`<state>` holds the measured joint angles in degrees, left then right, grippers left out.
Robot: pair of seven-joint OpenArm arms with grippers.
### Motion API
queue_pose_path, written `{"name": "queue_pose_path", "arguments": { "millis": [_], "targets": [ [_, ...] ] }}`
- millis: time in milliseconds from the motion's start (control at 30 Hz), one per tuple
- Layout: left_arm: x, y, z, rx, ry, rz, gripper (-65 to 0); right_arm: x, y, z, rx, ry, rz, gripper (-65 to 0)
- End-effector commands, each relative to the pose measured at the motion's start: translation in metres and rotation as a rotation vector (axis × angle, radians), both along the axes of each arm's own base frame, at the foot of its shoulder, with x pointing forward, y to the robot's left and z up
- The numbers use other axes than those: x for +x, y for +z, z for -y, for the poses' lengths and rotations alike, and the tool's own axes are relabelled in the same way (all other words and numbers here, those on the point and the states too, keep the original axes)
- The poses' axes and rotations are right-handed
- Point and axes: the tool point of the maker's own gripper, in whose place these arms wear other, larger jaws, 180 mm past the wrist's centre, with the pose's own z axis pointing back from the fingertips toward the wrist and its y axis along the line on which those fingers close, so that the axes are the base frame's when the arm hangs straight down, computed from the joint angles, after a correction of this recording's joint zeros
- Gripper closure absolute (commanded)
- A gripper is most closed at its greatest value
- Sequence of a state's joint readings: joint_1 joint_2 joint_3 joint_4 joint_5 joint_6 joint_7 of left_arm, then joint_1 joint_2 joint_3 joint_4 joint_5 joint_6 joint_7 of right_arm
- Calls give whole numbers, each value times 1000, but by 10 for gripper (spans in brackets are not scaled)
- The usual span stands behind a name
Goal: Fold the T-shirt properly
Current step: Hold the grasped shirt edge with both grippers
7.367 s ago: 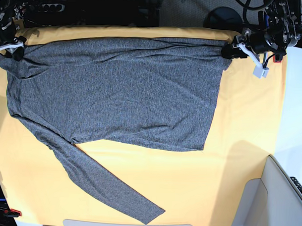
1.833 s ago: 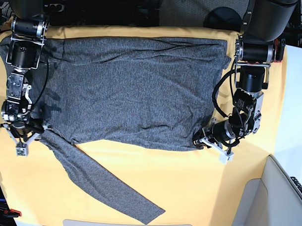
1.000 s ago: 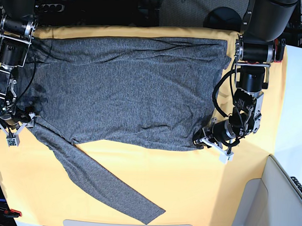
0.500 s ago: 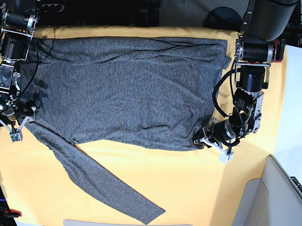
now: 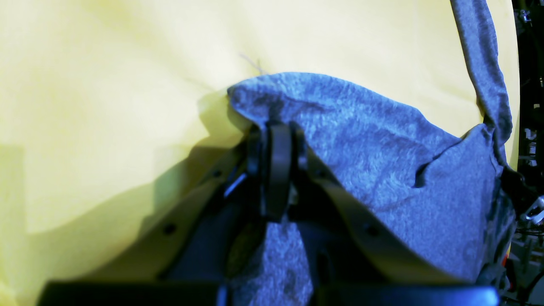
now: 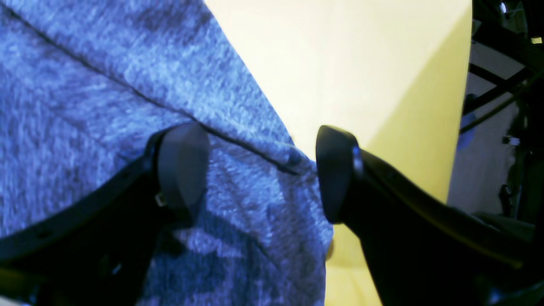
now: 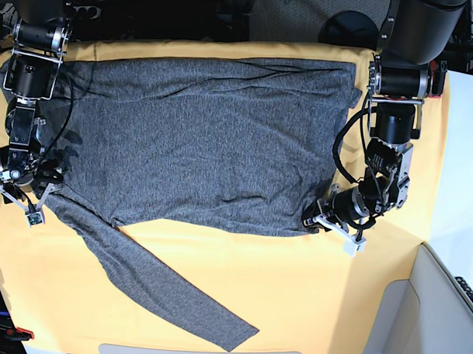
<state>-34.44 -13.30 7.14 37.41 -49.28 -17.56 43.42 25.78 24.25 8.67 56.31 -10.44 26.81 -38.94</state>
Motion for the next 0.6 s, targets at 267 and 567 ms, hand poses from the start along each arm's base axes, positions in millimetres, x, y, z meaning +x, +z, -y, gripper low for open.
{"name": "queue_pose_path", "arguments": {
  "millis": [267, 567],
  "targets": [
    [3, 6, 0, 17, -25, -2, -3, 19, 13, 11, -30, 3, 43, -407],
    [-2, 0, 0, 16, -26, -15, -3, 25, 24, 15, -39, 1, 67, -407]
  ]
}}
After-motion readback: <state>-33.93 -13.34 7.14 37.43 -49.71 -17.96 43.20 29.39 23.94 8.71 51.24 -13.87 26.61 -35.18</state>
